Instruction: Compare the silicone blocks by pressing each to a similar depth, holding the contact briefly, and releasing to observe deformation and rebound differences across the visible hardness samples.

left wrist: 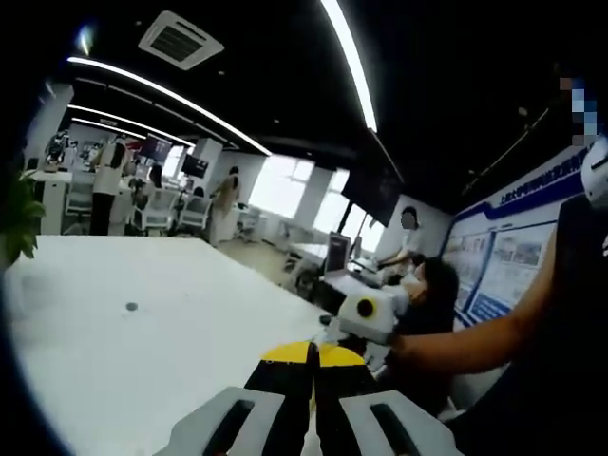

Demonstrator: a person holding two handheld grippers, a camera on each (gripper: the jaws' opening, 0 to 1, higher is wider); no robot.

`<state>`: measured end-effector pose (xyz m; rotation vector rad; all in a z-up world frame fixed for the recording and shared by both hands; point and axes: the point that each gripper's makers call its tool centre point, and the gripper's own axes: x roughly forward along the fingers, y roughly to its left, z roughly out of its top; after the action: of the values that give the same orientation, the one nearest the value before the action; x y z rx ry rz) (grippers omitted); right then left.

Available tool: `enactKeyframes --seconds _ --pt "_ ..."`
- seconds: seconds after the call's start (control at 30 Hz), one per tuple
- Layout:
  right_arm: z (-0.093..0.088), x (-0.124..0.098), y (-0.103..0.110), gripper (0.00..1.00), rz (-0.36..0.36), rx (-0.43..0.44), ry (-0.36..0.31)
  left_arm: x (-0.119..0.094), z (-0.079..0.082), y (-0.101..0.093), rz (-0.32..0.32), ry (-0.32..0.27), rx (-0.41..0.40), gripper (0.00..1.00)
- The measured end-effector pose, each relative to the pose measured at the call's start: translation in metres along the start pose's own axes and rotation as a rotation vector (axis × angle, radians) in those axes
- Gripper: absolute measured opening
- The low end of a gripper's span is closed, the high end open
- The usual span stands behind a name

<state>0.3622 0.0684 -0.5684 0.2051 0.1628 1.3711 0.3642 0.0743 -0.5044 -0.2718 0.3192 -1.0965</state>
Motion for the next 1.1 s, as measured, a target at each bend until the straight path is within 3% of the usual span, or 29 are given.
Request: enactKeyframes --seconds 0.13,0.37,0.6,0.8,0.9,1.1 --pt "0.004 0.005 -0.002 0.28 0.006 -0.009 -0.010 -0.001 0.002 0.002 0.002 -0.008 -0.003 0.00" --pt "-0.002 0.006 0.003 0.20 0.035 -0.001 0.029 -0.005 -0.002 0.003 -0.016 0.006 0.024 0.00" --pt "-0.004 0.006 0.005 0.12 0.033 0.101 0.060 -0.002 0.001 0.005 -0.013 -0.022 0.045 0.00" --pt "-0.002 0.004 0.002 0.08 0.025 0.105 0.086 -0.001 0.001 0.007 -0.019 -0.036 0.049 0.00" --pt "-0.001 0.003 0.000 0.07 0.023 0.125 0.083 0.001 0.004 0.006 -0.018 -0.079 0.150 0.00" --pt "-0.009 0.003 0.002 0.06 0.024 0.134 0.108 0.000 -0.003 0.008 -0.020 -0.050 0.124 0.00"
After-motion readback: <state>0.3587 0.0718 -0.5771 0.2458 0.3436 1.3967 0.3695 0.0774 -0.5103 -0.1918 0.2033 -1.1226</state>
